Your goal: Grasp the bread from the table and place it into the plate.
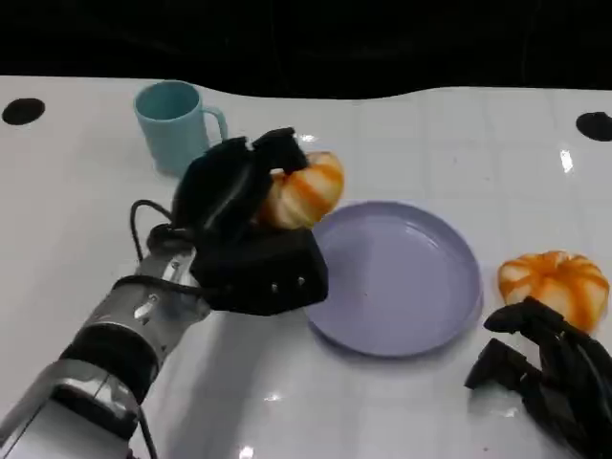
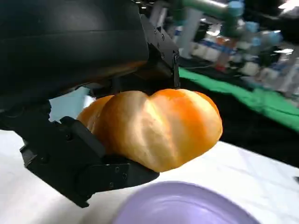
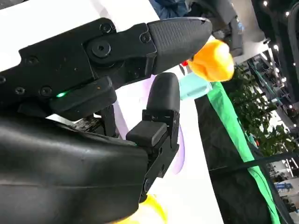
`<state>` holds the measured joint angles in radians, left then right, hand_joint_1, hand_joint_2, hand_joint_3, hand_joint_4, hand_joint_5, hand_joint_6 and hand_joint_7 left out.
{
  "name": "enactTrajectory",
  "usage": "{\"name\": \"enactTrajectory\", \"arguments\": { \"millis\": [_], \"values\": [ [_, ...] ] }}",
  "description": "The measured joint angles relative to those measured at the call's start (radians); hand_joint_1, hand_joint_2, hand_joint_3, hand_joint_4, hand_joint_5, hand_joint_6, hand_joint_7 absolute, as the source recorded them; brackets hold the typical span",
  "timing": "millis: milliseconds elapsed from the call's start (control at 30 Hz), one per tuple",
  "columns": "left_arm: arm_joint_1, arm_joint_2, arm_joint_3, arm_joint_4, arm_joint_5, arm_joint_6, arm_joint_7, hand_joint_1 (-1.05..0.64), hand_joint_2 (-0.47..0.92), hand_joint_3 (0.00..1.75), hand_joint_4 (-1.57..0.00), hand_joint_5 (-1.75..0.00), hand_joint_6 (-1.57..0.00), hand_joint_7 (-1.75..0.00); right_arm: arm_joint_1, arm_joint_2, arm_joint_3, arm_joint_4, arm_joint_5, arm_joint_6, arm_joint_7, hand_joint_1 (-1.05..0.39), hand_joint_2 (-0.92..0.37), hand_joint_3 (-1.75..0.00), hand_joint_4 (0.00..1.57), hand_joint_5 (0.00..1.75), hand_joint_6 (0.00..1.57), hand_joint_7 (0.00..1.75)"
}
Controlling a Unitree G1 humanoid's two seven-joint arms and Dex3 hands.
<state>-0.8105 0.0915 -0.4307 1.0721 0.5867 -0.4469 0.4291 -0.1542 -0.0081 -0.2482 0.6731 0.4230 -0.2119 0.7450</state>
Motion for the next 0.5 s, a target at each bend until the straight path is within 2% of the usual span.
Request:
{"name": "enactTrajectory", "arguments": {
  "millis": [167,500],
  "values": [
    [-0.008,-0.020,-0.009,0.000,0.002,-0.028,-0.025,-0.13,0.44,1.30,-0.91,-1.75,-0.71,-1.75,0.000,-0.001,-0.001,0.000,0.001,0.002,0.001,-0.53,-0.92,-0.23,0.65,1.50,0.61,1.16],
    [-0.058,-0.086,-0.046,0.026,0.014,-0.035,-0.081,-0.16,0.48,1.28,-0.92,-1.75,-0.73,-1.75,-0.002,0.000,-0.004,-0.001,0.002,0.008,0.006,-0.53,-0.92,-0.21,0.66,1.48,0.62,1.15]
  ]
}}
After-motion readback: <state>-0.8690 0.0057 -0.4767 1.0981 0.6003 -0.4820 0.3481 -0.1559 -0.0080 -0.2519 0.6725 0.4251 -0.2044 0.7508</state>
